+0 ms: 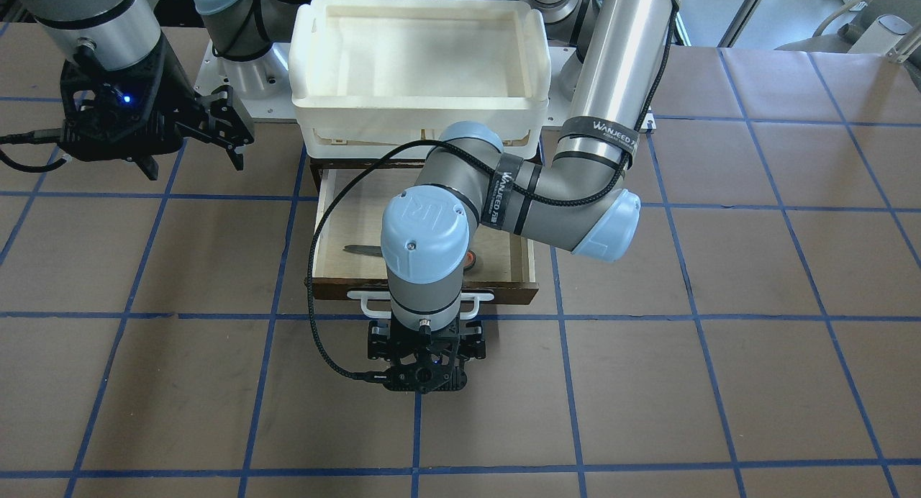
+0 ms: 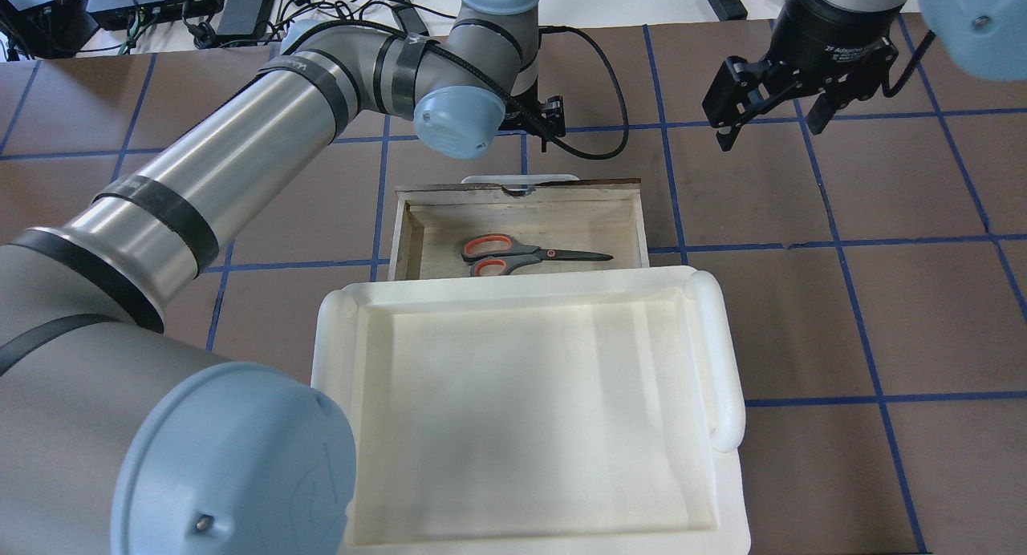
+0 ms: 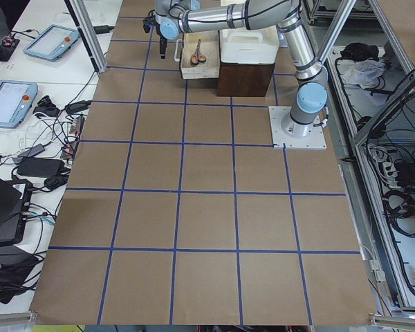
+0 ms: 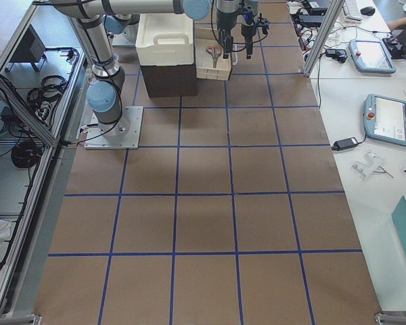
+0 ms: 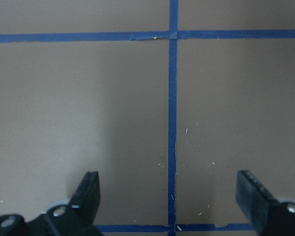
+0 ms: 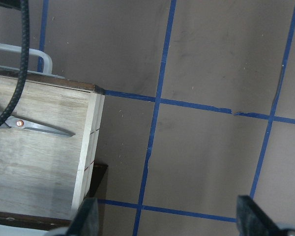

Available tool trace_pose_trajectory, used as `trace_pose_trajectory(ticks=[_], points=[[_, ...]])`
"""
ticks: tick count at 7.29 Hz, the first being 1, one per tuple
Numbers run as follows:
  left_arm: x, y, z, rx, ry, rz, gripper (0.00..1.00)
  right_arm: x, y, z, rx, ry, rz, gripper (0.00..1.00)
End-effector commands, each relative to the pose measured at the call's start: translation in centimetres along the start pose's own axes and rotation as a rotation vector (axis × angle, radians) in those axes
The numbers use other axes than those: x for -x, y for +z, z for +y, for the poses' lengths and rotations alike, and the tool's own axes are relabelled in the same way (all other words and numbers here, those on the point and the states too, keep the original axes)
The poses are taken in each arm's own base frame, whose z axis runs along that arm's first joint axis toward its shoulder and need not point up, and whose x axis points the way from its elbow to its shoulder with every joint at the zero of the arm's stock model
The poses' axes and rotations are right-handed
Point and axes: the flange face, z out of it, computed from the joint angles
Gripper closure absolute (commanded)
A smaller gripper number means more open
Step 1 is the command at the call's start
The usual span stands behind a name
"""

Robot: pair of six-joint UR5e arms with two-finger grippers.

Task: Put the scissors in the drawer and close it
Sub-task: 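Swing the left arm over toward the drawer front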

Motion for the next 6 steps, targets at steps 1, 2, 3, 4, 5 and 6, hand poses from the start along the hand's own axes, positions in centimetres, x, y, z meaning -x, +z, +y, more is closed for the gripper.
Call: trace_pose_trajectory(ticks=[1,2,3,4,5,6], points=[[-1.1,2.5,0.3,0.032,-0.017,-0.010,0.00,0.0,0.0,0.0,0.000,0.000,0.000,0.00],[-1.8,3.8,1.0,0.076,-0.021,-0.024,0.00,0.0,0.0,0.0,0.000,0.002,0.000,0.00],[-2.4,4.6,1.6,0.117,-0.029,-0.016,0.00,0.0,0.0,0.0,-0.002,0.002,0.000,0.00],[-2.5,5.4,1.7,0.131,-0.032,-0.022,0.00,0.0,0.0,0.0,-0.002,0.002,0.000,0.00],[-2.5,5.5,1.7,0.138,-0.033,-0.022,0.00,0.0,0.0,0.0,-0.002,0.002,0.000,0.00],[-2.5,4.8,1.9,0.149,-0.034,-0.018,0.00,0.0,0.0,0.0,-0.002,0.002,0.000,0.00]])
